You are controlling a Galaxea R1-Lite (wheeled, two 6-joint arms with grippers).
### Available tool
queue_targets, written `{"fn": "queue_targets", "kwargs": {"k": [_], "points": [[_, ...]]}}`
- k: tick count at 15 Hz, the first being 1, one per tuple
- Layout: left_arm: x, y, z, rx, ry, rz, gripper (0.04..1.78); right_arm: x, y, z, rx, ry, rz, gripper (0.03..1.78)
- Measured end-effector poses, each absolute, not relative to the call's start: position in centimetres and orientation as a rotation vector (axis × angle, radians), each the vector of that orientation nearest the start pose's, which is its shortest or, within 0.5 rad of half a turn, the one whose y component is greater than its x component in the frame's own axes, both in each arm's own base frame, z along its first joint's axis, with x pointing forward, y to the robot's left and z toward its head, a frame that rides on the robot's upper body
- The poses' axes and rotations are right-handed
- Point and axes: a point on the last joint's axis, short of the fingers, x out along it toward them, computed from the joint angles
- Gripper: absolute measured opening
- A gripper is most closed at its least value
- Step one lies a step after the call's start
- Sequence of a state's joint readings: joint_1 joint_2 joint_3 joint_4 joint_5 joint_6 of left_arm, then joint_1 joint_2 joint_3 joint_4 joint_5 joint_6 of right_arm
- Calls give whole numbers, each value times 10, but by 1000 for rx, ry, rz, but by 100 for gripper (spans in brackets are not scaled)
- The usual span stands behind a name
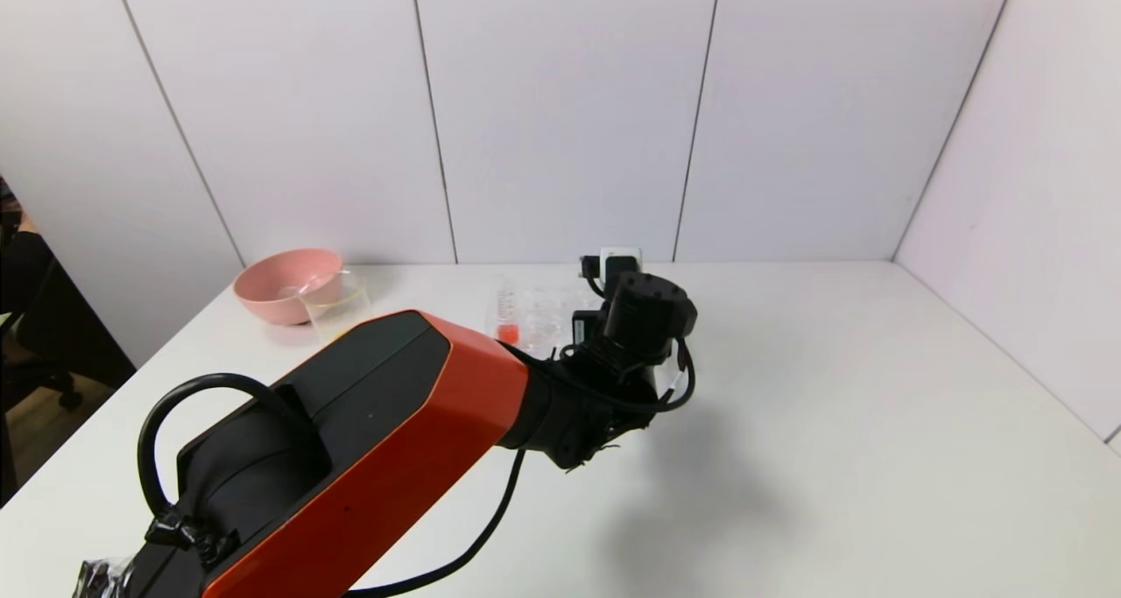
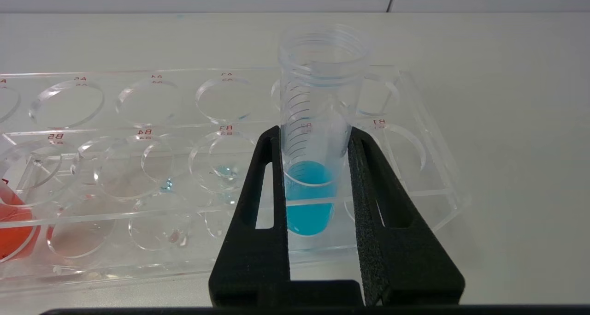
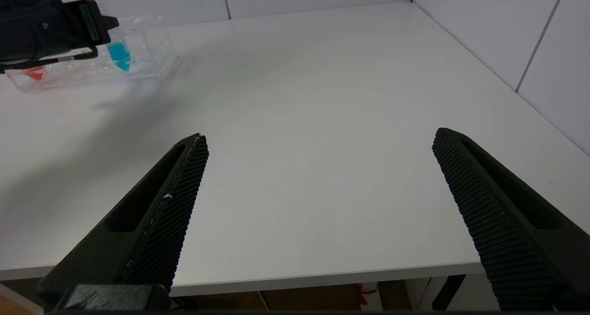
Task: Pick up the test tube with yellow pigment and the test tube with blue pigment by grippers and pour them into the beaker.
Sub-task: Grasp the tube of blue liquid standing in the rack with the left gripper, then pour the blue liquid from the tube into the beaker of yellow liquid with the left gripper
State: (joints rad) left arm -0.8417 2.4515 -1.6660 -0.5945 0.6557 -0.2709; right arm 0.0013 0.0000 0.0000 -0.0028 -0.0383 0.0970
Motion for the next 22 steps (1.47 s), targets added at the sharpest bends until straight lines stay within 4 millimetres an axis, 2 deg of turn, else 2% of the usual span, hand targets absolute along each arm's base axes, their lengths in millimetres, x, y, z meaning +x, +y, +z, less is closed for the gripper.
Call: {"fn": "queue_targets", "kwargs": {"k": [10,22], "points": [[345,-367,109,-142,156,-169,42,-23,-1,76,97,-5,-36,177],[327,-380,158,-121,112,-224,42,-23,-1,76,97,-5,-36,177]]}}
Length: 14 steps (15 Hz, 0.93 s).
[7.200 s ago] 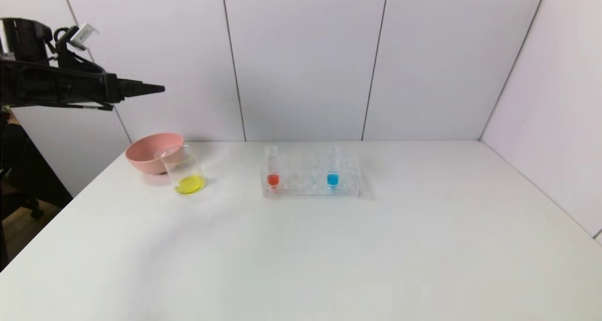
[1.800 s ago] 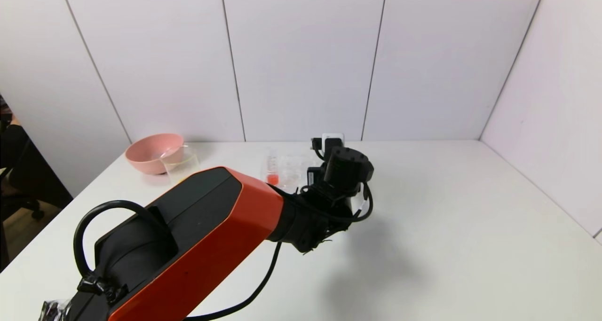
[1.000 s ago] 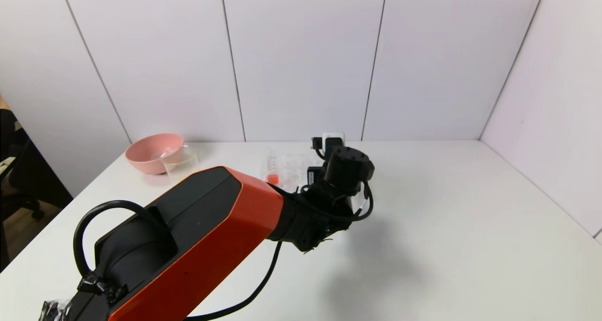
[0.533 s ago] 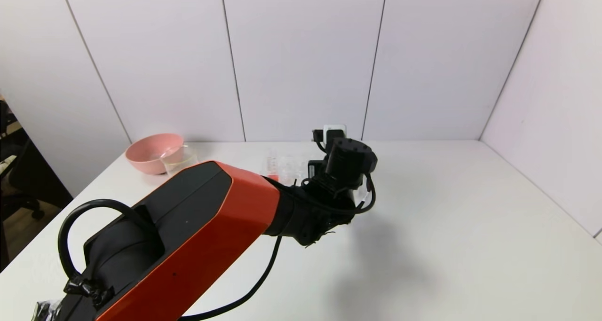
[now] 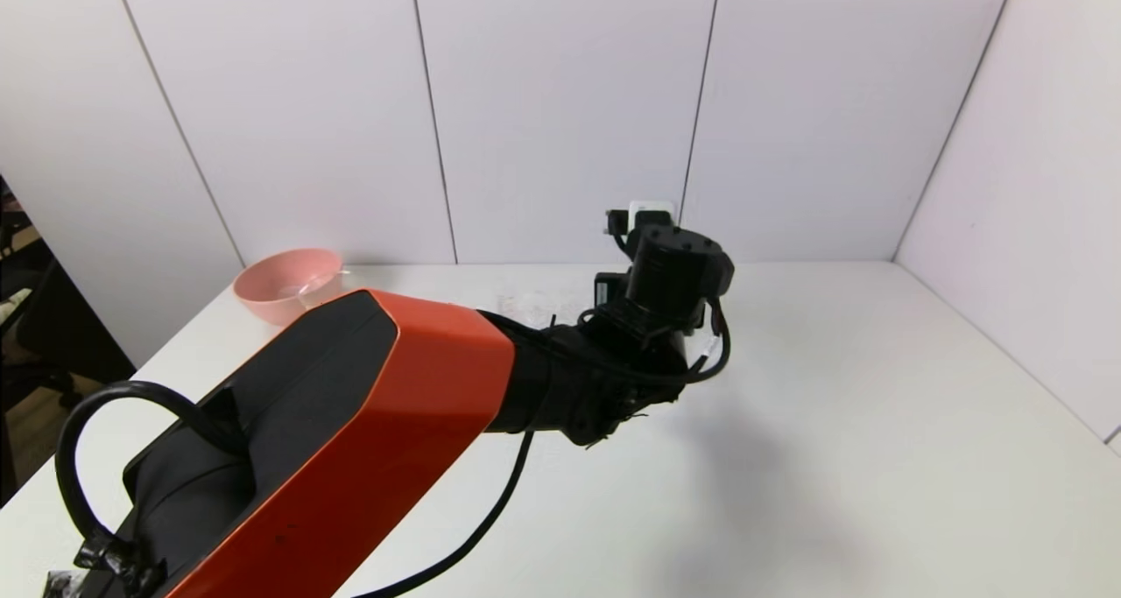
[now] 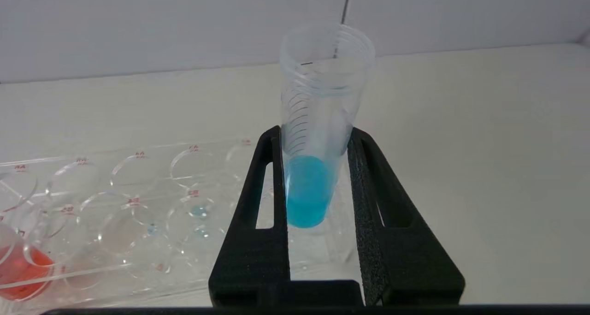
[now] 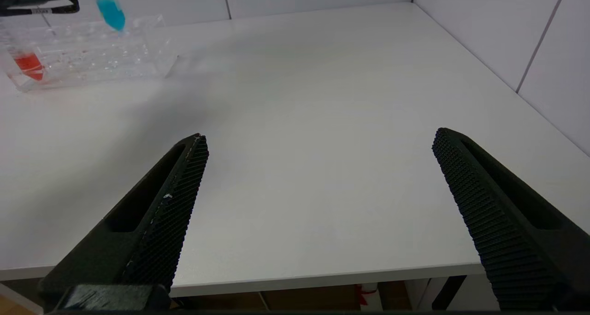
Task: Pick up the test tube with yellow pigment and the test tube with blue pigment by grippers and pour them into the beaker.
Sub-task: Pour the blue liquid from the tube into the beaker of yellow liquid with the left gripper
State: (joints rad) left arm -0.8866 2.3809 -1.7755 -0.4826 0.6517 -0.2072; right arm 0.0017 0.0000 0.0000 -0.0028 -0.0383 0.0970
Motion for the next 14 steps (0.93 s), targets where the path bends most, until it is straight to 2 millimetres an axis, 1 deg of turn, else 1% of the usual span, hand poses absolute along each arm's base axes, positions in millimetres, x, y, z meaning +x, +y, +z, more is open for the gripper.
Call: {"fn": "queue_targets", "kwargs": {"k": [4,8,12,14], "points": [[327,-378,168,-111,99,-221,42,-23,-1,76,97,-5,-37,177],[325,-374,183,-98,69,-222,42,-23,-1,76,97,-5,-36,177],[324,-361,211,-43,38,-211,42,-23,-1,76,97,-5,-37,177],[324,-348,231,-19,16,-209,42,-23,-1,76,97,-5,-37,177]]}}
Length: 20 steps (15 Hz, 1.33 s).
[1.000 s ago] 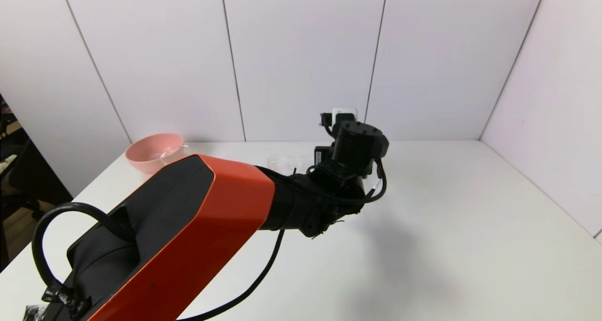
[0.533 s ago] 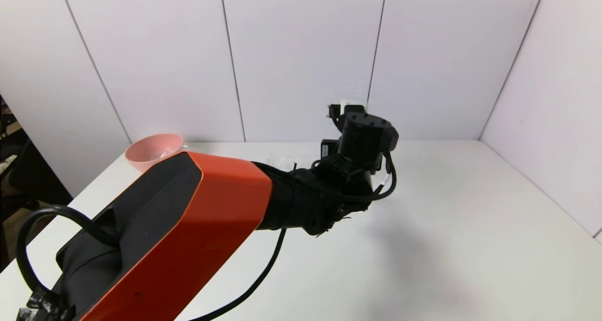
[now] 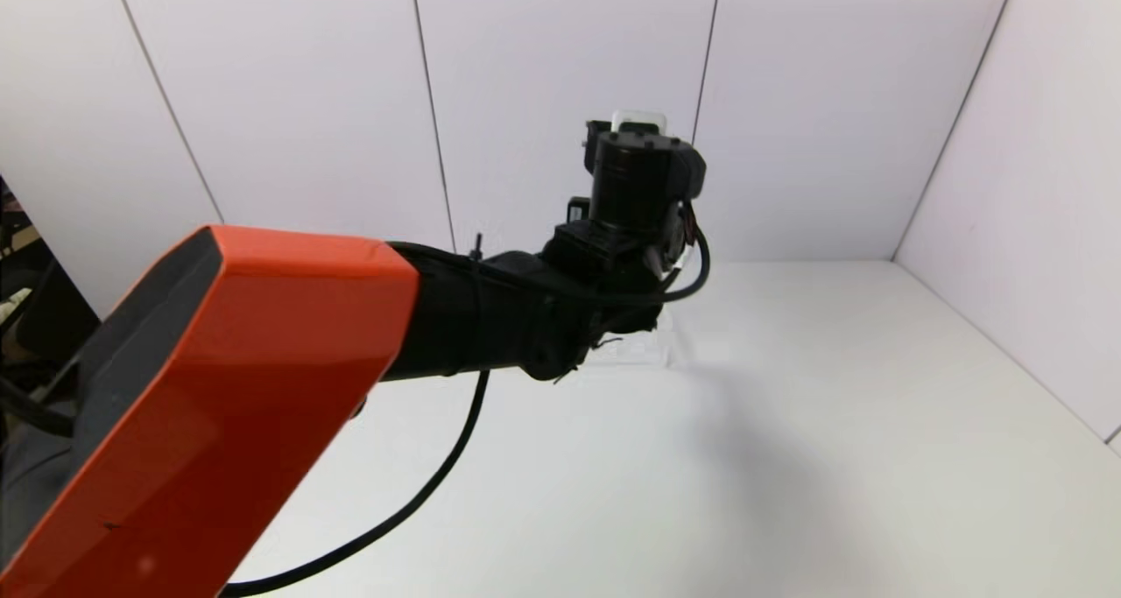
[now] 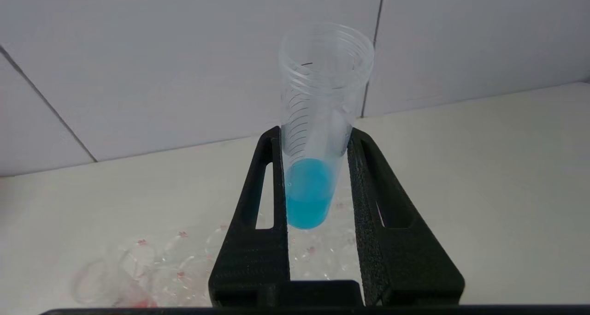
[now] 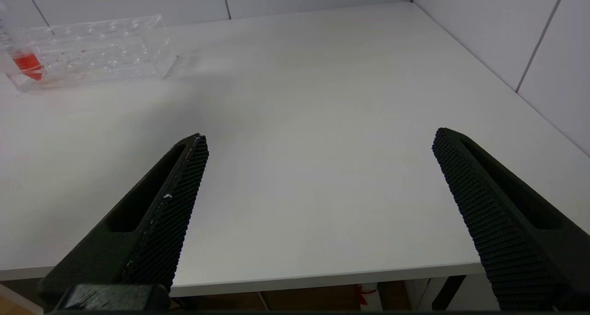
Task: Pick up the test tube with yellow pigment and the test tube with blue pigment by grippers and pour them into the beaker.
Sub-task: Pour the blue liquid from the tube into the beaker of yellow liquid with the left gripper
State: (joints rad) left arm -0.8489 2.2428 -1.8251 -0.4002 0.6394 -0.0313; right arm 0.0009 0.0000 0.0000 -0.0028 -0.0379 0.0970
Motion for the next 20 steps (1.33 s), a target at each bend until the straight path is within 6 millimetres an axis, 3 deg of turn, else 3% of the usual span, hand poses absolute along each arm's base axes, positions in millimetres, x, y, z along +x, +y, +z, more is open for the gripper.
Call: {"fn": "queue_targets", "kwargs": {"k": [5,10,14,20], "points": [[319,-293,293,14,-27,-168,42,-23,-1,76,97,-5,-36,177],[326,-194,336,107,-30,-152,42,-23,-1,76,97,-5,-37,177],[329,-112,344,140,-20,-134,42,-23,-1,76,97,-5,-37,177],[336,-8,322,137,59,-154,42,-23,-1,76,97,-5,-37,177]]}}
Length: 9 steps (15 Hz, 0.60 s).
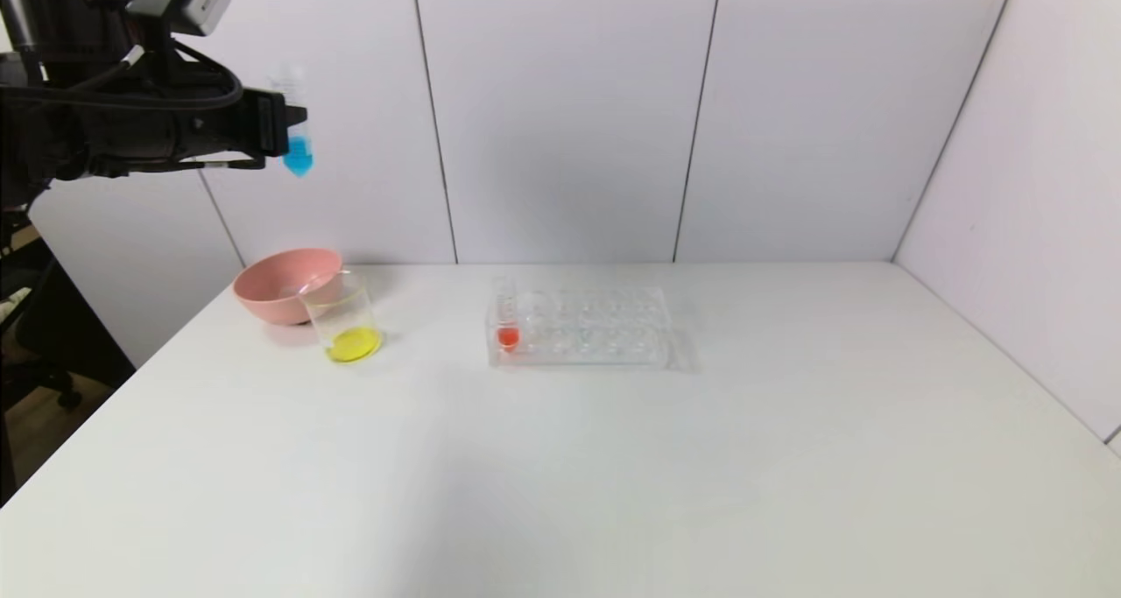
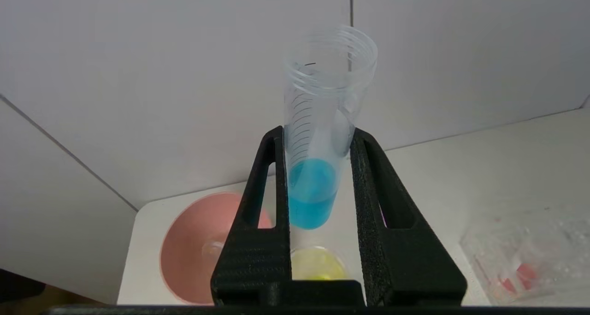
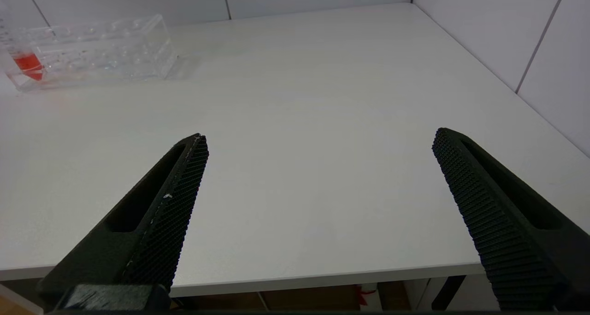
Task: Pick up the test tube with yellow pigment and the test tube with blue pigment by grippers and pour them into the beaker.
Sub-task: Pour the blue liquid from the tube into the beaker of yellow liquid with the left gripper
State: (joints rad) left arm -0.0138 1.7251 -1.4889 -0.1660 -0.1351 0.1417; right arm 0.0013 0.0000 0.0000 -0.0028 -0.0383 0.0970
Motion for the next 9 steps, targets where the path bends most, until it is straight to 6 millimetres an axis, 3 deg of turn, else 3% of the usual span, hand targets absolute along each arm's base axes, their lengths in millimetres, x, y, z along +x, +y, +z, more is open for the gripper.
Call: {"fn": "queue_targets", "kwargs": {"k": [5,9], "points": [[338,58,290,160,135,-144,42,-23,-1,76,97,-5,-37,177],[346,88,268,175,126,-161,42,-23,-1,76,97,-5,-37,177]]}}
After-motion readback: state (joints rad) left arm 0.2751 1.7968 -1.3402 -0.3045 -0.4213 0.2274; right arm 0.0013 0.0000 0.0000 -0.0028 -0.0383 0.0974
